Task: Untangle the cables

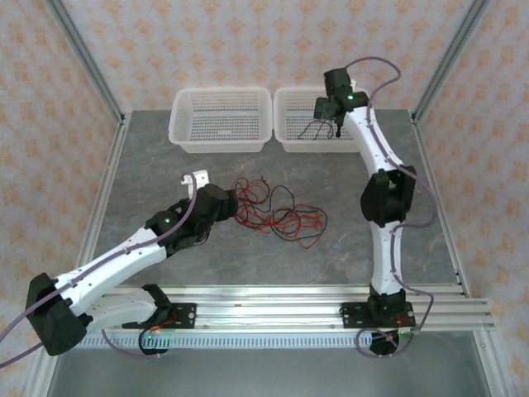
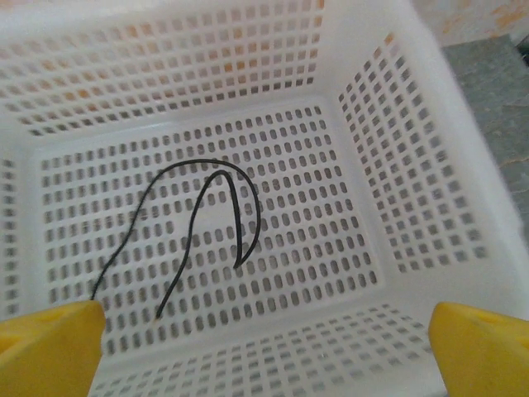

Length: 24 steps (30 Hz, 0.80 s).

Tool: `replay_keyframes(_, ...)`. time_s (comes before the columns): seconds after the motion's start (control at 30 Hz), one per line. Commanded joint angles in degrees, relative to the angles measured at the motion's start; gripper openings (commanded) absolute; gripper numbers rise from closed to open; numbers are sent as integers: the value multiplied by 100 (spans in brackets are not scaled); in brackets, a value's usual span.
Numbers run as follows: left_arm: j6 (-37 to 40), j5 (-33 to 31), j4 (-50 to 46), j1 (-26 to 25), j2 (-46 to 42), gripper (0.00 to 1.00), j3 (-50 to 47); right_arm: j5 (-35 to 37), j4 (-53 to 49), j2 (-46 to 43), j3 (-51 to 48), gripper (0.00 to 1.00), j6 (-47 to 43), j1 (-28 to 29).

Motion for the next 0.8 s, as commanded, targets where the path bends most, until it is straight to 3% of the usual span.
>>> replay_keyframes(0.0,106,604,-47,204,224,89,184,-83,-285,-1230,-688,100,54,137)
replay_keyframes(0.13,307,1232,348,580,522,82,135,-169,226,-2468,-2057,100,134,363)
replay_keyframes(0.43,665,2082,1173,1147,1352,70,254,-321,986,-4709,-4460,87,772,885)
replay_keyframes(0.77,674,2117,1631,1435,2545,61,519,-454,1310,-5718,-5867,82,1297,1322)
